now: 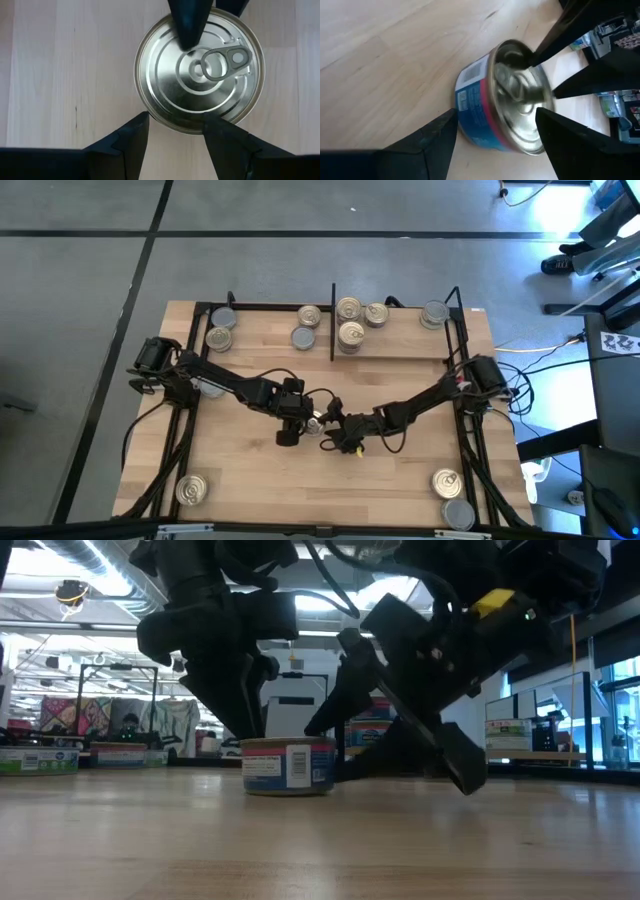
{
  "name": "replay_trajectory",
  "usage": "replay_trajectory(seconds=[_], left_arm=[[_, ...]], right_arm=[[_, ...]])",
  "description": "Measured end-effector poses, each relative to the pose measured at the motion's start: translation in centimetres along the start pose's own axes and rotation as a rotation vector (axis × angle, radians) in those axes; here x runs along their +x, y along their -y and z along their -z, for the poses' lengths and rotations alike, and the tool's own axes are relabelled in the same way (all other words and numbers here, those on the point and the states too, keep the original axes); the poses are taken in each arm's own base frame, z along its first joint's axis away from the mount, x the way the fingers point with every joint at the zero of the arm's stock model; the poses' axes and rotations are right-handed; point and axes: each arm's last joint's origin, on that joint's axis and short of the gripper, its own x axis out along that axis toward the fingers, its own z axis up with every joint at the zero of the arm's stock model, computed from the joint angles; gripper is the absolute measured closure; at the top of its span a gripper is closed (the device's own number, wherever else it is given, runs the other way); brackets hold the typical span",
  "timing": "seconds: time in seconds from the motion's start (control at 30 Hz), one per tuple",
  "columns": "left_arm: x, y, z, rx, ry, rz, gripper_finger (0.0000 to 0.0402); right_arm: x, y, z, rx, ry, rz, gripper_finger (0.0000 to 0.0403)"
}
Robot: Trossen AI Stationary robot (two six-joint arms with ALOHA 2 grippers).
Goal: Stack canned seafood by type on shelf
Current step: Stack the blue tuna can on top of the blue tuna can
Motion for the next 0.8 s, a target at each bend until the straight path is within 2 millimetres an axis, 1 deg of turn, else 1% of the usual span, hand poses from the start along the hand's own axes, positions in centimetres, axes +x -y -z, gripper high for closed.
replay_trajectory(seconds=[0.2,0.33,0.6,0.8], left_arm=[[0.00,0.00,0.09,0.002,-0.009,-0.001,0.0215],[0.00,0.00,0.11,0.002,-0.012,-0.001,0.0215],[0.04,0.00,0.17,0.003,-0.013,0.000,0.0215],[0.43,-0.03,0.77,-0.010,-0.008,0.002,0.0215]], right_arm=[[0.78,-0.96,0.22,-0.029,-0.013,-0.002,0.0134],[0.89,-0.84,0.15,-0.028,-0.017,0.040,0.0134],[1.02,-0.83,0.04,-0.076,-0.011,0.009,0.0134],[1.03,-0.92,0.11,-0.082,-0.011,-0.001,0.0134]])
